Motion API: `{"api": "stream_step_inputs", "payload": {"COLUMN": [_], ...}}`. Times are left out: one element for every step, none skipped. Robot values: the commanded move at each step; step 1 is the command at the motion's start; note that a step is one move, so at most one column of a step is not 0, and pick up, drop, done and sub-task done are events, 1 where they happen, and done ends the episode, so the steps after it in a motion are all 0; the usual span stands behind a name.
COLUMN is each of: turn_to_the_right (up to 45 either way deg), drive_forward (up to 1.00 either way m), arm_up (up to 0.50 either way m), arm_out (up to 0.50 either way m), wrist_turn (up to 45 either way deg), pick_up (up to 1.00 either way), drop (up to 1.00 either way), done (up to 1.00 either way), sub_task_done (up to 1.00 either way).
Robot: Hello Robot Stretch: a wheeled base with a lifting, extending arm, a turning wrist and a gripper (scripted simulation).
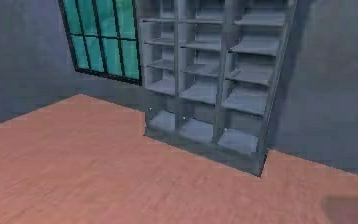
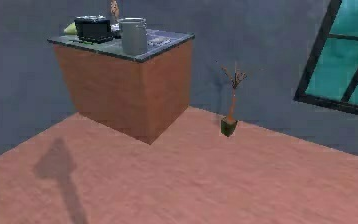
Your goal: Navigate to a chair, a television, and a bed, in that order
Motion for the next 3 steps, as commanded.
{"api": "stream_step_inputs", "payload": {"turn_to_the_right": [-45.0,-45.0,-45.0], "drive_forward": [0.0,0.0,0.0], "arm_up": [0.0,0.0,0.0], "arm_out": [0.0,0.0,0.0], "wrist_turn": [0.0,0.0,0.0], "pick_up": [0.0,0.0,0.0], "drop": [0.0,0.0,0.0], "done": [0.0,0.0,0.0], "sub_task_done": [0.0,0.0,0.0]}}
